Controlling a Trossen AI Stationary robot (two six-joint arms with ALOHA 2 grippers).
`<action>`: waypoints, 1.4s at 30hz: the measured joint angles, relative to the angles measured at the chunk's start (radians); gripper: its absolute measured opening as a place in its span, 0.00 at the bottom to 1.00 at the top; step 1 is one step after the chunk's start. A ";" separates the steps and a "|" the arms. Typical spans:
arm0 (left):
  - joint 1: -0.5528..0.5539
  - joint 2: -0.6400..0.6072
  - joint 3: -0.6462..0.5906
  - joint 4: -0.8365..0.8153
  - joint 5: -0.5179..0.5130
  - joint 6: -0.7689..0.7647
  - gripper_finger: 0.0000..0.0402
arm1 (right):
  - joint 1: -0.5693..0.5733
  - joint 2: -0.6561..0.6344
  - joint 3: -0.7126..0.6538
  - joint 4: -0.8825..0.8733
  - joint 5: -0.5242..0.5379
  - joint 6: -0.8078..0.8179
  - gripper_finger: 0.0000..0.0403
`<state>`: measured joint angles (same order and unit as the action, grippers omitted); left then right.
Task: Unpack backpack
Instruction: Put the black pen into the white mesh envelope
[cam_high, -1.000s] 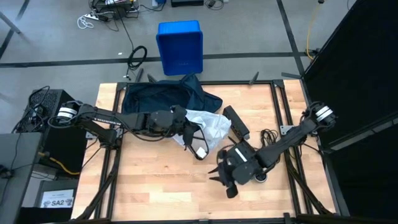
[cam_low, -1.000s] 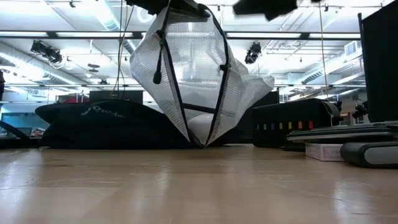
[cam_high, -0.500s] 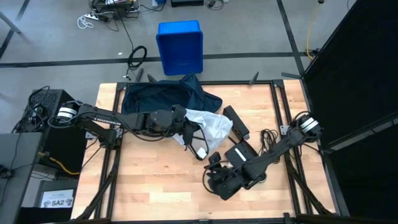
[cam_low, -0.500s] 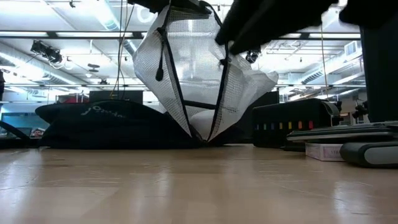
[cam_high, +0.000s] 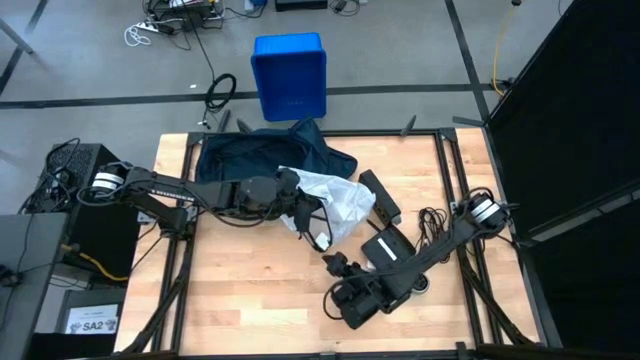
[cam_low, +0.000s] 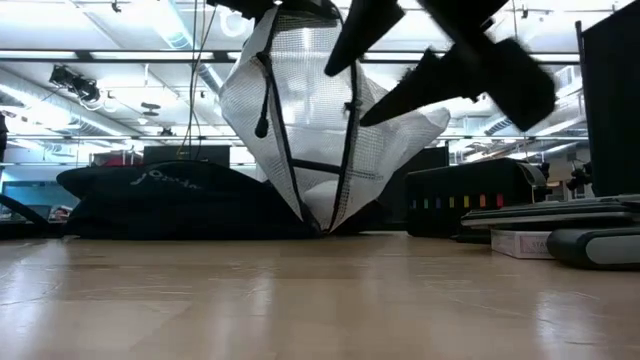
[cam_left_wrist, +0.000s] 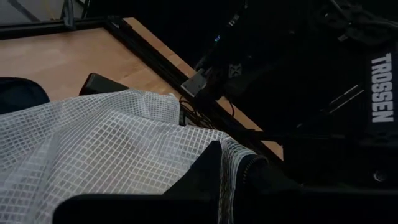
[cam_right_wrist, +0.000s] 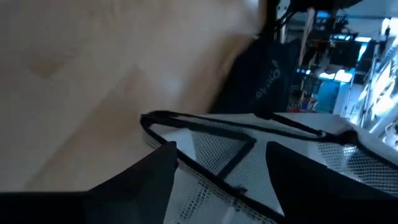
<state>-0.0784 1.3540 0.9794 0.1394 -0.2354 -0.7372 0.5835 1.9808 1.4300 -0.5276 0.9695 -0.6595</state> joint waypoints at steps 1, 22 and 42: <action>0.000 0.000 0.000 0.001 0.000 0.000 0.00 | -0.009 0.000 0.000 -0.009 0.000 -0.002 0.56; 0.000 0.000 0.000 0.006 -0.001 0.000 0.00 | -0.110 0.000 0.000 -0.162 -0.004 -0.050 0.32; 0.000 0.000 0.000 0.005 -0.001 0.000 0.00 | -0.072 0.000 0.056 -0.160 0.055 0.094 0.00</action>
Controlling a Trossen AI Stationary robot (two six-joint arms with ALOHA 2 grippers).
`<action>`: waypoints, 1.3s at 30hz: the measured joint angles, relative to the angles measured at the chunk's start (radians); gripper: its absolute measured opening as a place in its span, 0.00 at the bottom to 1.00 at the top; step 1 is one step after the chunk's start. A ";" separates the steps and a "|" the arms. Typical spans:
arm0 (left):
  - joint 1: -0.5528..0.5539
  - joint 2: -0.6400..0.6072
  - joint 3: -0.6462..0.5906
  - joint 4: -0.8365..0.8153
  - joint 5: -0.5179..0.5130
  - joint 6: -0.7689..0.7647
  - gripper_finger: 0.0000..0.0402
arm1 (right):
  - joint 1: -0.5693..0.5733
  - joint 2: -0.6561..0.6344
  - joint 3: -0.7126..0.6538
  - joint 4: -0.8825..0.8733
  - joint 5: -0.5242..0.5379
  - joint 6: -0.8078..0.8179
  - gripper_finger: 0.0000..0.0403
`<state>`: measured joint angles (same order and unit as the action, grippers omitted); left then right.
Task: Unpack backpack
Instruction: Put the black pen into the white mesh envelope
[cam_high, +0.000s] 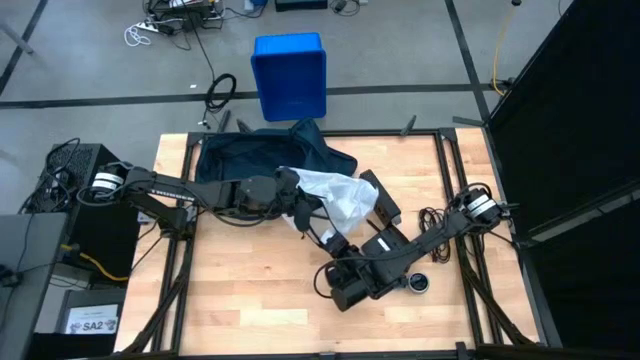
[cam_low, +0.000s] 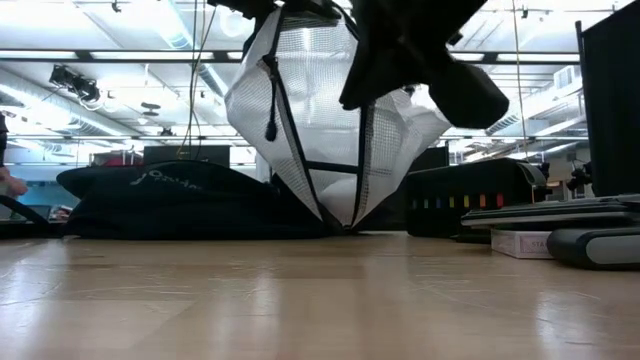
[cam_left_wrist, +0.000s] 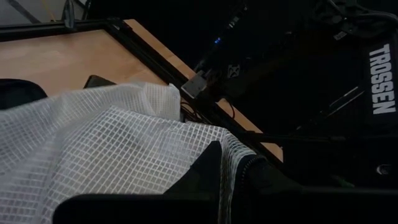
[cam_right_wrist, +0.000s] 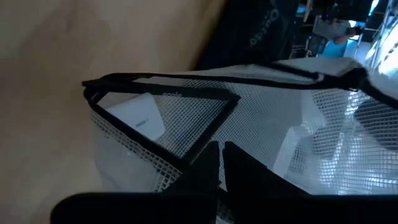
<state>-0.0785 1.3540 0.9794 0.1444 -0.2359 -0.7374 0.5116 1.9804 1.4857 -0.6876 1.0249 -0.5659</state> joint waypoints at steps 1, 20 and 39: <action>0.000 0.000 0.000 0.000 0.000 0.000 0.00 | 0.000 0.000 0.005 0.000 -0.005 0.007 0.00; 0.001 0.000 0.000 -0.066 0.076 0.148 0.00 | 0.004 -0.001 0.009 -0.013 -0.074 0.094 0.00; 0.011 -0.001 0.000 -0.651 0.124 0.085 0.00 | 0.005 -0.002 0.010 -0.035 -0.132 0.187 0.00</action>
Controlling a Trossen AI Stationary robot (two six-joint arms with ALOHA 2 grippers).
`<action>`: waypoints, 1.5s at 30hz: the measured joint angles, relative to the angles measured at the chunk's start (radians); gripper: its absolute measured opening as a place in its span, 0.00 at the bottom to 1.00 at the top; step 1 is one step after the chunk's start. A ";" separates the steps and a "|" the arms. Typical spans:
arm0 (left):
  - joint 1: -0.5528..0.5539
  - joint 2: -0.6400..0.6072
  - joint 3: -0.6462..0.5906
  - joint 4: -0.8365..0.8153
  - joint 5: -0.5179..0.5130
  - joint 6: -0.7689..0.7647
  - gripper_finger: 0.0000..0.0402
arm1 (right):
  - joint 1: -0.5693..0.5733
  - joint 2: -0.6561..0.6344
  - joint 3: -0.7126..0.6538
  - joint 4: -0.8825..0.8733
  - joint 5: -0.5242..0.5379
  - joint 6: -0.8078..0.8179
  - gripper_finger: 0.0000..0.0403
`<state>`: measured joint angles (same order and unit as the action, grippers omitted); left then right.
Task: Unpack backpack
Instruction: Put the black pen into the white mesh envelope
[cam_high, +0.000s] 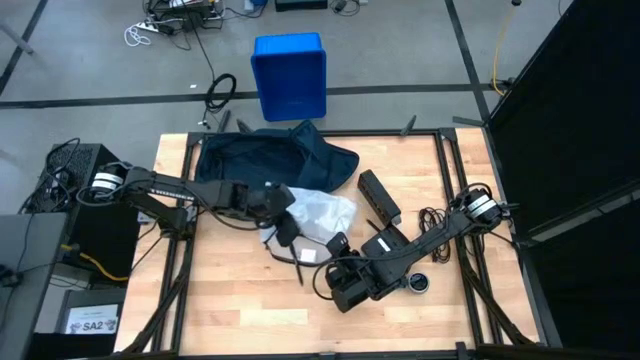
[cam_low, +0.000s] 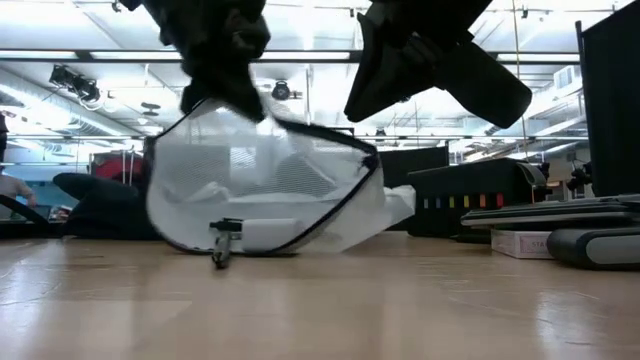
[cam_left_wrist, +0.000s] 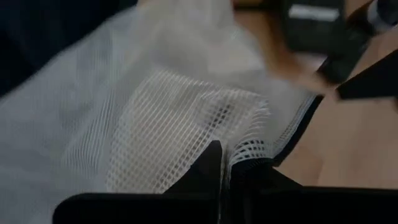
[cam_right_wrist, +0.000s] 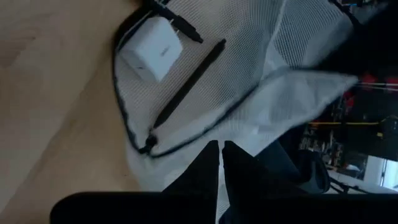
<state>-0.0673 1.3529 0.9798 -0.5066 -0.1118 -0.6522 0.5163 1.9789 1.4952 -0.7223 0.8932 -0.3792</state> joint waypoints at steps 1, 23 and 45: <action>0.000 0.000 0.000 -0.029 0.003 -0.008 0.00 | 0.000 0.000 0.000 0.000 -0.001 0.006 0.00; 0.000 0.164 0.000 -0.191 0.066 -0.058 0.00 | 0.014 0.000 0.000 0.003 -0.025 0.076 0.00; 0.002 0.171 0.000 -0.149 0.088 -0.056 0.00 | -0.020 0.008 0.000 0.594 -0.526 0.073 0.15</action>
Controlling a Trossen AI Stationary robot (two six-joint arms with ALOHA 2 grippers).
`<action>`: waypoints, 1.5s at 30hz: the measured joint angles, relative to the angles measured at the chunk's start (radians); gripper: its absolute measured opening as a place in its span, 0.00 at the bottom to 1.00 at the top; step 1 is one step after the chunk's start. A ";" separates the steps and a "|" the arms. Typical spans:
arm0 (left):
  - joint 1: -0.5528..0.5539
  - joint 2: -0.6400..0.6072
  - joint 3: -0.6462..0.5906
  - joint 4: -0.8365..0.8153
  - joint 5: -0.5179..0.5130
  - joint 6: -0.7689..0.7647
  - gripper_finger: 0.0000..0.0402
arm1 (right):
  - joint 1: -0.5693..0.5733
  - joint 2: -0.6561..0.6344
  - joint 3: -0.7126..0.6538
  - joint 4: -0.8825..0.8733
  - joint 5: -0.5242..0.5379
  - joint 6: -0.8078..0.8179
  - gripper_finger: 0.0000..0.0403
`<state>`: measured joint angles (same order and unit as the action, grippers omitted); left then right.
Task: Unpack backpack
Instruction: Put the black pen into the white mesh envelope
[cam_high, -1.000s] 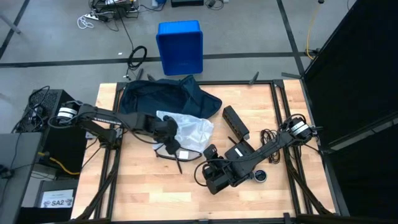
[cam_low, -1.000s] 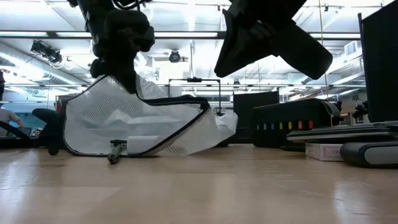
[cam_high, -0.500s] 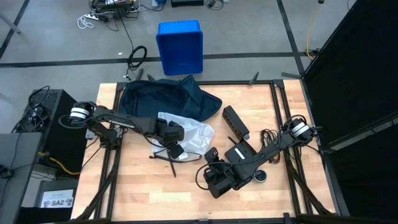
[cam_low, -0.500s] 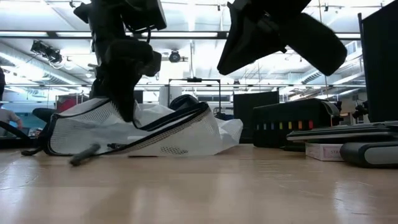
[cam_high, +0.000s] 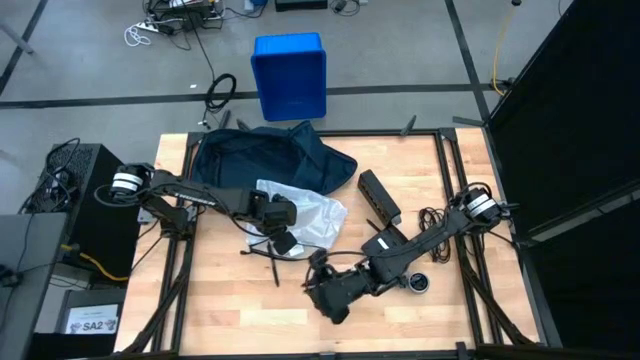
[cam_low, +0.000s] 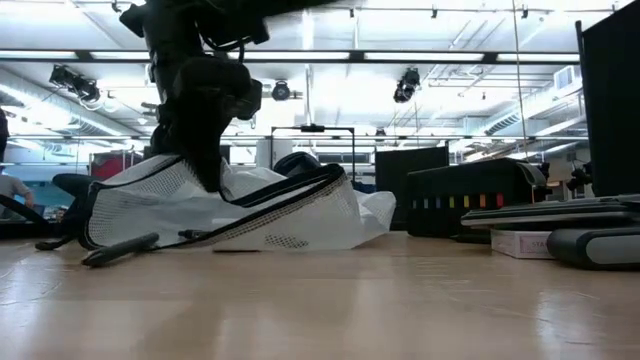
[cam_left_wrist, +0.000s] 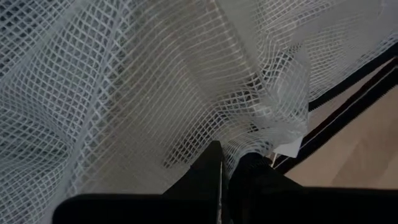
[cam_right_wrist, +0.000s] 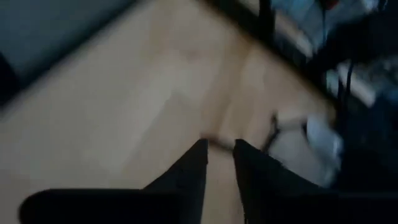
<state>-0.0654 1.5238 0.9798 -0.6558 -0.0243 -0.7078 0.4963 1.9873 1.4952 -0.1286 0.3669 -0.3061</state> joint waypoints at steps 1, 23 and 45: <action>0.000 0.000 0.000 0.009 0.011 0.000 0.00 | -0.003 0.006 0.001 0.049 -0.018 -0.005 0.18; 0.000 -0.001 0.056 0.048 0.079 0.029 0.00 | -0.080 0.121 -0.001 -0.301 0.151 0.077 0.34; 0.000 -0.001 0.056 0.060 0.078 0.024 0.00 | -0.119 0.121 -0.001 -0.450 0.079 0.158 0.00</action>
<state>-0.0654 1.5230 1.0355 -0.5954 0.0536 -0.6840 0.3777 2.1086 1.4940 -0.5781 0.4454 -0.1479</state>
